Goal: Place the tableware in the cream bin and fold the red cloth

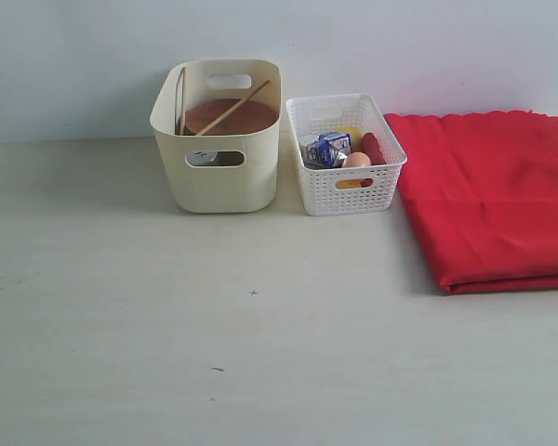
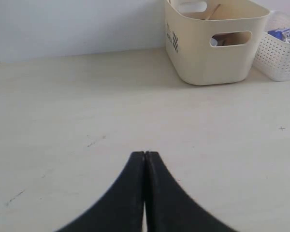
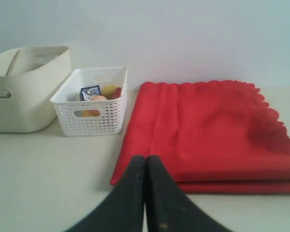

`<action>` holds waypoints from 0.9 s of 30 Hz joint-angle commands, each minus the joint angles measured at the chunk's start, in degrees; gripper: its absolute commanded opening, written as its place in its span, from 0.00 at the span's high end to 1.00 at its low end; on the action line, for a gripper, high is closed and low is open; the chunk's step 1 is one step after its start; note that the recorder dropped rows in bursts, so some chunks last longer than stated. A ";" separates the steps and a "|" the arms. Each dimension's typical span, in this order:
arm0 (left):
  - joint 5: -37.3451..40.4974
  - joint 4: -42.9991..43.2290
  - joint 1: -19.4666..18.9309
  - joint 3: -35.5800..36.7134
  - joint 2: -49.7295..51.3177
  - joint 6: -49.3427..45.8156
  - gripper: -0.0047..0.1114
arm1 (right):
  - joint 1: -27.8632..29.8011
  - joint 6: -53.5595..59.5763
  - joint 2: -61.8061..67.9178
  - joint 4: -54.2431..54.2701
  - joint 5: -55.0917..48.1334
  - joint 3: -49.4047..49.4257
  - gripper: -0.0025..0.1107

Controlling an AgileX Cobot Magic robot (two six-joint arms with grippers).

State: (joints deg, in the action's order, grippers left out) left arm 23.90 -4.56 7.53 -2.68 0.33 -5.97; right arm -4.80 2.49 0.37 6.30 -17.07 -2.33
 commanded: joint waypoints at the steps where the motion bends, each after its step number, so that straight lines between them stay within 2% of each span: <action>1: -0.52 -0.02 -0.18 0.18 -0.33 0.29 0.96 | -0.12 -4.20 -0.37 -6.30 0.90 2.33 0.98; 9: -0.52 -0.02 -0.18 0.18 -0.33 0.29 0.96 | -0.12 -4.20 -0.37 -9.81 1.59 2.33 0.98; 27: -0.52 -0.02 -0.18 0.18 -0.33 0.29 0.96 | -0.12 -4.31 -0.37 -6.71 0.91 2.33 0.98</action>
State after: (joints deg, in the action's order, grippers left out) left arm 23.90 -4.56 7.53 -2.68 0.33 -5.97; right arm -4.80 -1.75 0.34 -0.73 -16.33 -0.27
